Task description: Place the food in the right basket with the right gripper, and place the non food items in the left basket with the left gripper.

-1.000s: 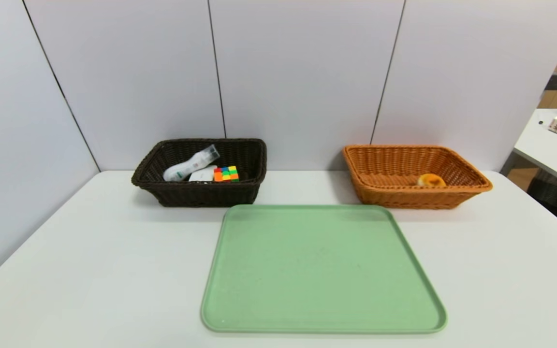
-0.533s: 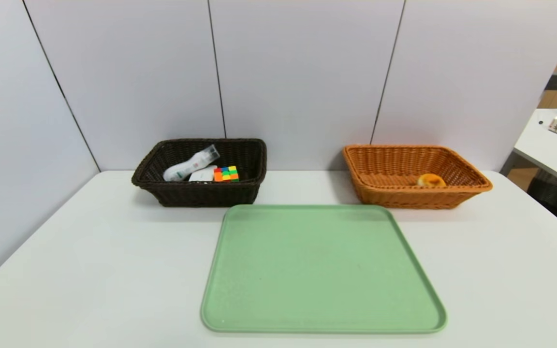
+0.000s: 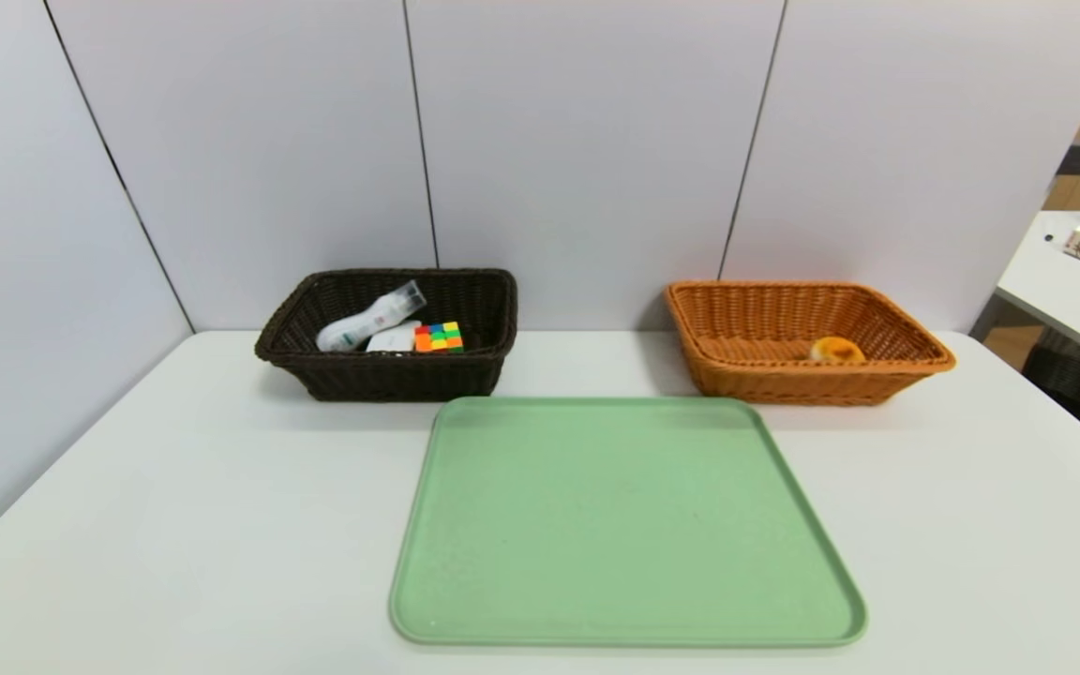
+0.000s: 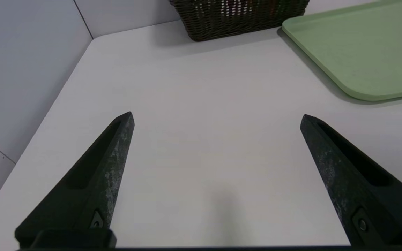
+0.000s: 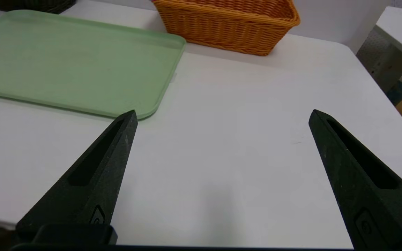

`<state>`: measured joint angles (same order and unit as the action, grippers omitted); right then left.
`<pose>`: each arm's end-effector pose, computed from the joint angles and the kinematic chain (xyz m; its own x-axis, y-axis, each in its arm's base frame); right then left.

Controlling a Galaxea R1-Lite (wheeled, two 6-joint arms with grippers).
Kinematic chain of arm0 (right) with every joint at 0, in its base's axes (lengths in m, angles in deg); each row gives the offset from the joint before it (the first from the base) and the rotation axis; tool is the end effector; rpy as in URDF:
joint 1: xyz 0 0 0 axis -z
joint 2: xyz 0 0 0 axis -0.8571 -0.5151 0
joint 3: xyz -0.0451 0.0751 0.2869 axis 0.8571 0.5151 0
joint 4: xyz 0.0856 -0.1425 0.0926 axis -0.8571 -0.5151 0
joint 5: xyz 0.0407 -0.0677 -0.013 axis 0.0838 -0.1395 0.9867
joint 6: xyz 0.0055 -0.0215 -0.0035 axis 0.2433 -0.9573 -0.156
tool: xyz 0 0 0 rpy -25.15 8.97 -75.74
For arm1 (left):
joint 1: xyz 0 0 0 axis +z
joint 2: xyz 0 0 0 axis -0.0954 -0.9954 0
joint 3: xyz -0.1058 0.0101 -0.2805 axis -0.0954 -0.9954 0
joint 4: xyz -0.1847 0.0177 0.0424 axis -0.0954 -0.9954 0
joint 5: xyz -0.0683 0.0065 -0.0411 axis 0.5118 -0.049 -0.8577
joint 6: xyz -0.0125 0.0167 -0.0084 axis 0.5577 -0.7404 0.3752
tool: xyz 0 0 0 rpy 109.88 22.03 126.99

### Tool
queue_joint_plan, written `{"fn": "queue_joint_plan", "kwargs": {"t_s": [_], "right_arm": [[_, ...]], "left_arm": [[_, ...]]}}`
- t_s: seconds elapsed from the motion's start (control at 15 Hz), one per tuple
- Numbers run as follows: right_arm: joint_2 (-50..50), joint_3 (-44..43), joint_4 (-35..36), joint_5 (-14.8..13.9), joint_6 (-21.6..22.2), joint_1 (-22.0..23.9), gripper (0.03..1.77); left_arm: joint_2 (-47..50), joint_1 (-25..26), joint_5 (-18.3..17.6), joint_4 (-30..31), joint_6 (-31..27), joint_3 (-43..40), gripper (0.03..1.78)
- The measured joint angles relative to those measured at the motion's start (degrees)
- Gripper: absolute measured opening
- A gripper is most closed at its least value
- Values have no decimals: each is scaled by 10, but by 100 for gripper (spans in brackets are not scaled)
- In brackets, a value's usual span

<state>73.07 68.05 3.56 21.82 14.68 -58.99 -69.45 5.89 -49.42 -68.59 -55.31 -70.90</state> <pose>-0.0401 0.0021 0.1052 0.9957 0.0920 -0.0136 -0.0930 0.9866 -0.1342 -0.0277 -0.0027 0.0903 0.9942 -0.1020 0.0348 0.0965 0.9863 0.1339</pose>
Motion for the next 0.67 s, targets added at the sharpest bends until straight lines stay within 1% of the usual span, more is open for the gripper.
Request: {"fn": "queue_joint_plan", "kwargs": {"t_s": [0.07,0.2,0.27,0.33,0.47,0.6,0.67], "right_arm": [[0,30,41,-6,0,0,170],[0,79,108,-15,0,0,170],[0,93,124,-25,0,0,170],[0,101,126,-33,1,0,170],[0,106,119,-33,2,0,170],[0,107,115,-29,19,0,170],[0,107,115,-29,20,0,170]], "left_arm": [[1,0,8,20,1,-11,169],[2,0,25,22,2,-23,169],[2,0,32,12,7,-30,169],[2,-1,36,12,19,-33,169],[2,-2,37,12,24,-35,169],[2,-2,38,12,32,-36,169],[2,-2,39,12,39,-36,169]]}}
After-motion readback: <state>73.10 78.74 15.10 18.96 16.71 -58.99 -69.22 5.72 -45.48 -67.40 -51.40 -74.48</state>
